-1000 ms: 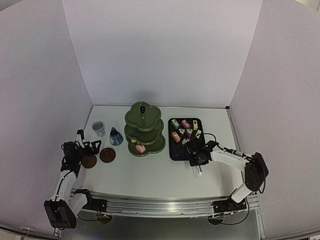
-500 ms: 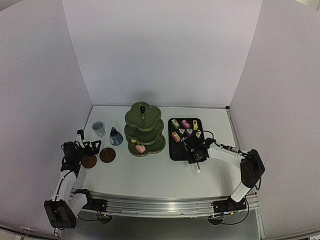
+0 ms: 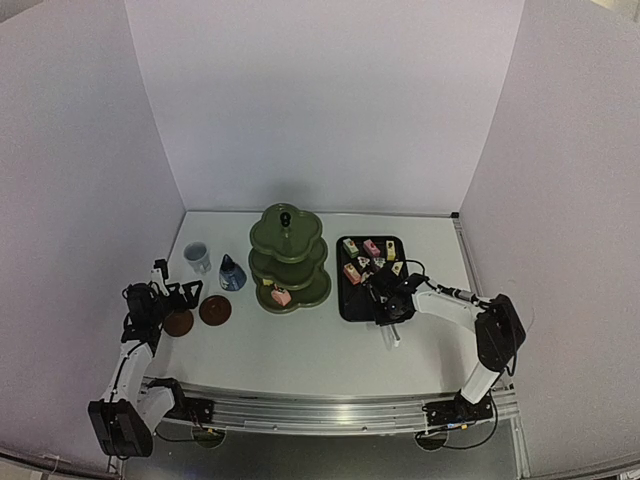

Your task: Serve the afternoon tea

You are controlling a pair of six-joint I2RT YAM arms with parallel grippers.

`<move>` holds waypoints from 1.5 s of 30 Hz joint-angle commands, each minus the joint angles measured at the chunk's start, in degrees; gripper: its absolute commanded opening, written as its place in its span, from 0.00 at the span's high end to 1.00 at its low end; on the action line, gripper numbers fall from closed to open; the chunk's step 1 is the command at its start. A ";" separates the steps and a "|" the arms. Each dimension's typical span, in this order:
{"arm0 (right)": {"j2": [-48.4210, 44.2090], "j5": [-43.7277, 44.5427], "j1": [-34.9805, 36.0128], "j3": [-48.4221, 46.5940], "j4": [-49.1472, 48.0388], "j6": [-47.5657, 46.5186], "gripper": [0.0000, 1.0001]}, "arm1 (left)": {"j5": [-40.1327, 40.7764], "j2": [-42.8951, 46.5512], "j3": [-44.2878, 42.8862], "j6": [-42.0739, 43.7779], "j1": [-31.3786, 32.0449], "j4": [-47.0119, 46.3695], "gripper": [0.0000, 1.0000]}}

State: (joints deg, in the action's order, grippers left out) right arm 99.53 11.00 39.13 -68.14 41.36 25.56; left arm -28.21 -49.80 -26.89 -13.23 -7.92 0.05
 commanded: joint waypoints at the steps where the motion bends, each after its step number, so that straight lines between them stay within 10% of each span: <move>1: -4.16 -0.91 -0.20 -0.02 -0.84 0.15 0.97 | 1.04 0.50 -2.38 1.24 0.10 -0.57 0.00; 26: -17.73 -4.90 2.98 -6.46 6.43 -5.67 1.00 | 0.77 0.55 -2.45 0.38 0.14 -1.30 0.00; 45: -1.51 -12.65 9.53 -16.79 3.99 -9.47 1.00 | 0.86 1.95 -2.02 -0.66 0.11 -0.51 0.00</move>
State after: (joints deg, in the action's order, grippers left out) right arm 95.45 -0.33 48.73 -80.46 47.89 18.14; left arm -27.81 -48.81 -26.89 -13.93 -7.92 0.03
